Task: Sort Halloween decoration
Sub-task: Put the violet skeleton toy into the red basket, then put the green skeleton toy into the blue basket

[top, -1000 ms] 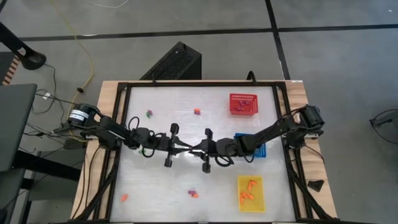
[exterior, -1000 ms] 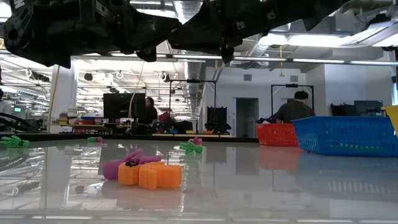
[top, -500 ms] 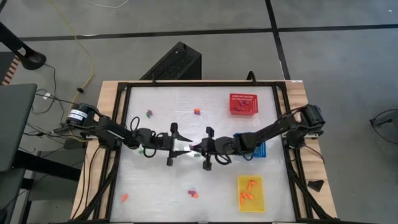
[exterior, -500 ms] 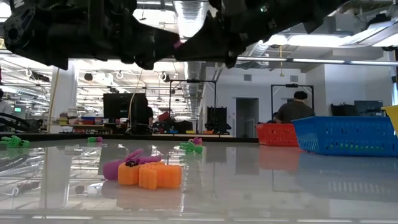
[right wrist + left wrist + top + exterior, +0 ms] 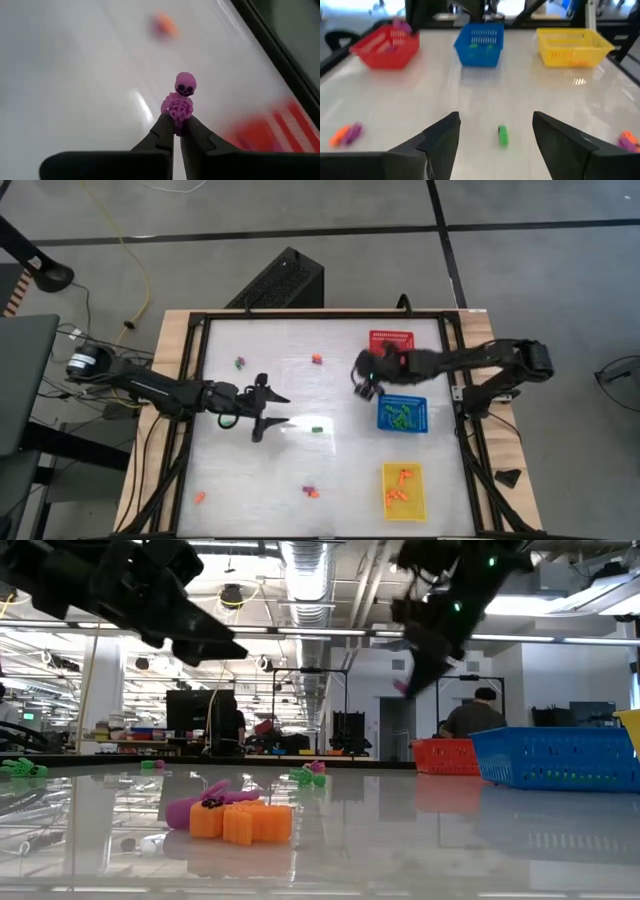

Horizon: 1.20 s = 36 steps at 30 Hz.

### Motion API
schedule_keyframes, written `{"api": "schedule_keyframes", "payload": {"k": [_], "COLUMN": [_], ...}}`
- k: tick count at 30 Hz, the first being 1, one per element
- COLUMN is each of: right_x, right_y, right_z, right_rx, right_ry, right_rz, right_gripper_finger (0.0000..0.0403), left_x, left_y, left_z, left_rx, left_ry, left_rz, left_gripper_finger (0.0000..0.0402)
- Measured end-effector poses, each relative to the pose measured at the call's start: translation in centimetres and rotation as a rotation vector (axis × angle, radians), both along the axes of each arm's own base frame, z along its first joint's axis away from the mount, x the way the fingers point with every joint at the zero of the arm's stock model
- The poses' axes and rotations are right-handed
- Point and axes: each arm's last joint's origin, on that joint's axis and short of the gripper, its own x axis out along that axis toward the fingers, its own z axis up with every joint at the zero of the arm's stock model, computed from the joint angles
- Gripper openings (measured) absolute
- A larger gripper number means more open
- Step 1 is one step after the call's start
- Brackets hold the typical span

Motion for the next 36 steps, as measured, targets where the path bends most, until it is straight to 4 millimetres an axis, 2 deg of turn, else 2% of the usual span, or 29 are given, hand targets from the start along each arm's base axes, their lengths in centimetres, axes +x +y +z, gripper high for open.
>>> {"api": "schedule_keyframes", "payload": {"k": [4, 9, 14, 21, 25, 28, 31, 36], "right_x": [-1.9, -2.8, -3.2, -4.1, -4.2, -3.7, -2.2, 1.1], "right_y": [-3.8, -7.0, -8.8, -10.5, -10.9, -10.6, -9.1, -6.0], "right_z": [-0.4, -1.3, -2.1, -2.1, -2.0, -1.9, -1.6, -0.2], "right_rx": [0.090, 0.120, 0.183, 0.228, 0.226, 0.273, 0.317, 0.268], "right_ry": [0.088, 0.139, 0.148, 0.127, 0.113, 0.043, -0.045, -0.263], "right_rz": [-0.159, -0.282, -0.336, -0.386, -0.401, -0.420, -0.331, -0.155], "right_gripper_finger": [0.0041, 0.0044, 0.0078, 0.0162, 0.0212, 0.0235, 0.0240, 0.0231], "left_x": [-0.9, -1.3, -1.3, -1.3, -1.3, -1.4, -1.7, -2.6], "left_y": [0.1, 0.0, -0.1, -0.1, -0.1, -0.1, 0.0, 0.2], "left_z": [0.7, 1.0, 0.9, 0.8, 0.8, 0.6, 0.6, 1.3], "left_rx": [-0.031, -0.032, -0.027, -0.025, -0.024, -0.019, -0.016, -0.022], "left_ry": [0.012, 0.005, 0.016, 0.020, 0.023, 0.048, 0.064, 0.060], "left_rz": [0.009, -0.001, -0.006, -0.006, -0.006, -0.006, -0.006, -0.004], "left_gripper_finger": [0.0240, 0.0240, 0.0240, 0.0240, 0.0240, 0.0240, 0.0240, 0.0240]}}
